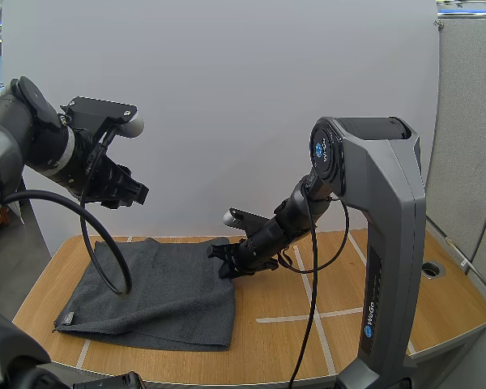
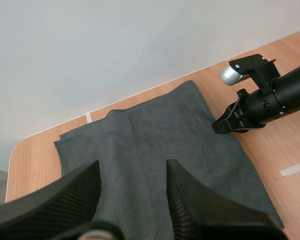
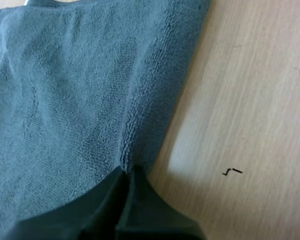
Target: Fold the towel
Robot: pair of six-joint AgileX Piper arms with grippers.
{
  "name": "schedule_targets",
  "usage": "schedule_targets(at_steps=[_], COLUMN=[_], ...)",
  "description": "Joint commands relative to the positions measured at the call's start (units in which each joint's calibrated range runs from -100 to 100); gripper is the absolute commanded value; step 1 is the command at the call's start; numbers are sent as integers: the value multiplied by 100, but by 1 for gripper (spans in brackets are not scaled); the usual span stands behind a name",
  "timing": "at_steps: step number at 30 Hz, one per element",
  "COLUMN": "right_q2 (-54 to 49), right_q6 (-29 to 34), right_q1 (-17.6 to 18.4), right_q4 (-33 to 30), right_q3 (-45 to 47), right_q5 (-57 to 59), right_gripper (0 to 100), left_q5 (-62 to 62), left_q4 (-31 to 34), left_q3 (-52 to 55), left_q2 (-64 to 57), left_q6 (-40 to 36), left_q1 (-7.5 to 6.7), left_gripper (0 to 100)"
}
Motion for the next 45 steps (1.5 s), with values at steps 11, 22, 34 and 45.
schedule_targets(at_steps=[11,22,34,45], right_q2=[-32,-32,-984,-1298], right_q6=[58,11,175,458], right_q1=[-724,-1385,-1653,-1698], right_q4=[-806,-1287,-1836,-2559], right_q3=[-21,-21,-311,-481], right_q5=[976,1249,1659,1386], right_gripper=[0,0,0,0], left_q5=[-154,-179,-177,-329], left_q4=[-61,-61,-106,-106], left_q3=[28,28,28,28], left_q2=[-51,-51,-51,-51], left_q6=[-22,-22,-22,-22], left_q1=[-7,-7,-7,-7], left_gripper=[67,67,67,67])
